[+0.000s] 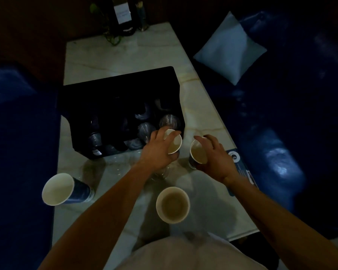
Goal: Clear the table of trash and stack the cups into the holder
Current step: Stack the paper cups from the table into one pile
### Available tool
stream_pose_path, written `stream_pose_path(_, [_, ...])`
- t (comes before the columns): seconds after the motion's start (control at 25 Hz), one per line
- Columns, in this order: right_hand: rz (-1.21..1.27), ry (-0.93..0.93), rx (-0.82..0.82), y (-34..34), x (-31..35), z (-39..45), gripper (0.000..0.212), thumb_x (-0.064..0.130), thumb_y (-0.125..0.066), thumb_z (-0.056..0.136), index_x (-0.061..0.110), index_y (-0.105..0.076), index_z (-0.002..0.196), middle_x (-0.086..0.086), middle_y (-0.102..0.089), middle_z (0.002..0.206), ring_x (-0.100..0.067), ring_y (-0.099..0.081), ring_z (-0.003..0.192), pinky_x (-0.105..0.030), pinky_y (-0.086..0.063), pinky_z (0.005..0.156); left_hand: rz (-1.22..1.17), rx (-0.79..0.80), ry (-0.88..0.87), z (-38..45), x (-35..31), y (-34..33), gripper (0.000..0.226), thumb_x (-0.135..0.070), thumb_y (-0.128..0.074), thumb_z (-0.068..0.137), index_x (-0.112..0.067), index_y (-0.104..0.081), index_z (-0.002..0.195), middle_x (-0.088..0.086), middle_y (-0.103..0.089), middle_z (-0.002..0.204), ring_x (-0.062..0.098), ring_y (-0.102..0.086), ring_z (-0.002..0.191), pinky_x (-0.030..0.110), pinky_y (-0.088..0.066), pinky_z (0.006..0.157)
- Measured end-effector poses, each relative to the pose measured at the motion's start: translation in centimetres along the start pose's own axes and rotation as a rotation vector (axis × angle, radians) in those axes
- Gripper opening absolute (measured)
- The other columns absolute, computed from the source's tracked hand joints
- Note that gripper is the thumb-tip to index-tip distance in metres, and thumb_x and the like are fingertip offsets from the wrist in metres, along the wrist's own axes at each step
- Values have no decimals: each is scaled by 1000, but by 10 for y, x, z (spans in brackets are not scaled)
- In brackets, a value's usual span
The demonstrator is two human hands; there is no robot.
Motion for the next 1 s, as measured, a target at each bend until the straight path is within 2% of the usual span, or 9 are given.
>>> stream_pose_path(0.16, [35,38,4,3,-4,-26,91,44,-78,73,39,-23,146,-1,-24,154,-32,-40,129,-51,-51,92,-146,-144,112,-24,0,11,84,-42,-74,73,-44,-25,141,-4,-22,152,29,-22,138,49,-39,104])
stream_pose_path(0.36, [31,65,33,6,-9,-56,93,43,-79,73,36,-24,147,-3,-23,155,-30,-37,132,-51,-49,97,-275,-419,89,-77,4,40,80,-33,-78,71,-34,-39,140,-2,-30,145,23,-33,129,37,-39,100])
stream_pose_path(0.52, [12,57,58,1,-11,-73,94,49,-78,70,42,-22,144,0,-25,152,-29,-38,129,-50,-49,94,-400,-526,75,-118,-1,71,69,-43,-69,73,-47,-39,134,-17,-29,134,15,-35,126,26,-37,99])
stream_pose_path(0.64, [-4,34,49,-5,-9,-82,94,52,-79,67,45,-22,141,3,-28,148,-26,-40,126,-49,-51,89,-375,-533,7,-140,-10,91,66,-48,-64,75,-41,-40,136,-13,-33,135,15,-38,126,18,-34,100])
stream_pose_path(0.8, [3,82,48,-11,-8,-92,91,50,-79,67,42,-27,141,5,-31,141,-26,-46,119,-46,-54,82,-328,-422,-46,-162,-20,105,65,-48,-63,78,-33,-42,138,-3,-38,136,18,-41,126,12,-33,98])
stream_pose_path(0.92, [41,98,23,-14,-7,-102,89,50,-80,67,41,-30,141,5,-31,141,-27,-45,121,-49,-54,80,-270,-352,-32,-169,-27,99,67,-50,-64,76,-37,-41,137,-7,-37,136,17,-39,124,12,-29,95])
stream_pose_path(1.0, [48,94,31,-14,-7,-106,90,51,-80,67,40,-30,141,4,-31,142,-27,-44,122,-50,-54,82,-244,-308,-33,-171,-32,92,68,-50,-66,75,-42,-38,136,-12,-35,136,15,-37,124,16,-32,97])
Point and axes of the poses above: each hand's wrist, its own z-axis towards the middle knuckle, its own y-axis out of the back of the hand, x = y × z, the point moved 1 cm from there along z, towards the middle knuckle
